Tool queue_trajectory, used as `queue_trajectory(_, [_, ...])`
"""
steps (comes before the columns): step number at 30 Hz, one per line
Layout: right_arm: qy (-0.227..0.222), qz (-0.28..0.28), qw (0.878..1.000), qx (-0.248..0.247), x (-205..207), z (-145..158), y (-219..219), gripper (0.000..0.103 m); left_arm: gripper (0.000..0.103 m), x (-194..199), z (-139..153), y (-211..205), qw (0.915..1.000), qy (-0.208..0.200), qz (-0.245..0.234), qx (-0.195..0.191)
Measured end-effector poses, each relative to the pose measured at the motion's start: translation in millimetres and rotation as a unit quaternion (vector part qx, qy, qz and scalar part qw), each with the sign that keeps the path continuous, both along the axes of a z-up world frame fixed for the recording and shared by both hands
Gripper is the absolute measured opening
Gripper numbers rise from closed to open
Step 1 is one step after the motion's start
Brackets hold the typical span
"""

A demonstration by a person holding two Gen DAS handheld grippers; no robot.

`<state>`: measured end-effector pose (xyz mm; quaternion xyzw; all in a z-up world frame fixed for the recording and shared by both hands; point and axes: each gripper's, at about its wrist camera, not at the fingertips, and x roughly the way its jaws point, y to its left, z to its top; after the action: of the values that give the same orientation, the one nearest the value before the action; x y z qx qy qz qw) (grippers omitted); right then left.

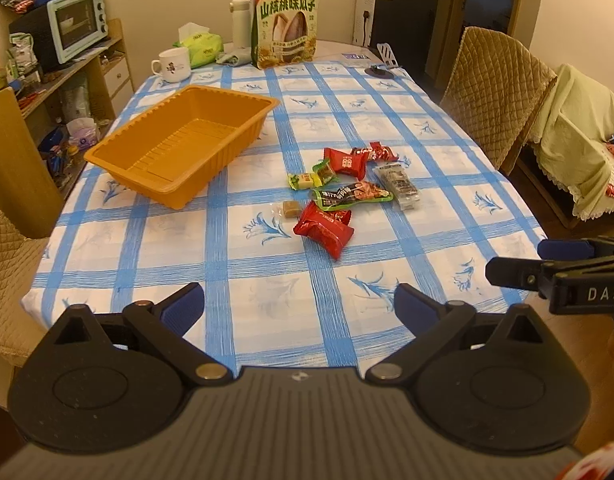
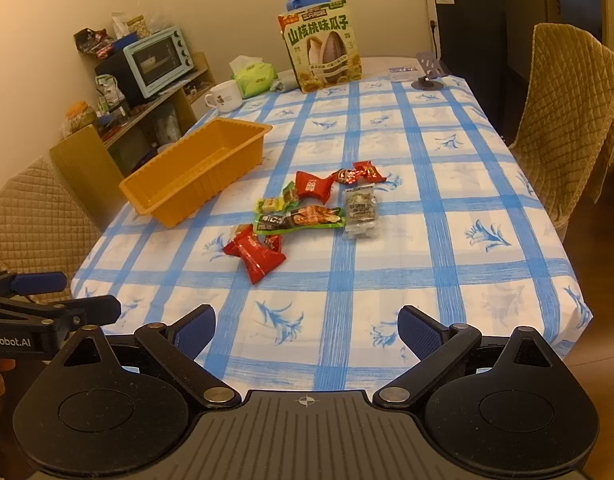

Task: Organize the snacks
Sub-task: 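Move the left tool toward the red candy packet and open it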

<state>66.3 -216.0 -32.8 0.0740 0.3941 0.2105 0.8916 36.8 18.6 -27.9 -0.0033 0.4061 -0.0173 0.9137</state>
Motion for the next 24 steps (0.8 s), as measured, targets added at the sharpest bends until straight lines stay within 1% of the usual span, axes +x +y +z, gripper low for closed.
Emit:
queue_trajectory(6, [-0.018,0.017,1.000,-0.004,13.8,-16.5,8.5,0.097,0.096,21.1,-17.2,12.0,1.0000,0.008,0.001,0.003])
queue_trajectory(9, [-0.018,0.035,0.999,-0.010,25.0,-26.6,18.7,0.082,0.095,32.4,-23.6,18.2,1.0000,0.008,-0.001,0.004])
queue_trajectory(11, [-0.022,0.047,0.999,-0.012,32.0,-32.8,26.3,0.078,0.093,41.9,-28.3,22.0,0.9999,0.009,-0.004,0.002])
queue_trajectory(14, [-0.030,0.069,0.997,-0.022,43.6,-41.0,39.7,0.069,0.092,56.0,-36.4,27.7,0.9999,0.015,-0.008,0.002])
queue_trajectory(16, [-0.032,0.082,0.996,-0.024,51.7,-45.4,48.0,0.060,0.091,64.8,-42.0,32.4,0.9998,0.020,-0.009,0.002])
queue_trajectory(22, [-0.043,0.121,0.991,-0.031,77.2,-56.8,76.2,0.048,0.090,91.3,-59.3,46.0,0.9992,0.038,-0.015,0.003])
queue_trajectory(24, [-0.046,0.132,0.989,-0.037,85.9,-60.5,86.3,0.045,0.089,98.2,-64.4,49.9,0.9988,0.045,-0.018,0.005])
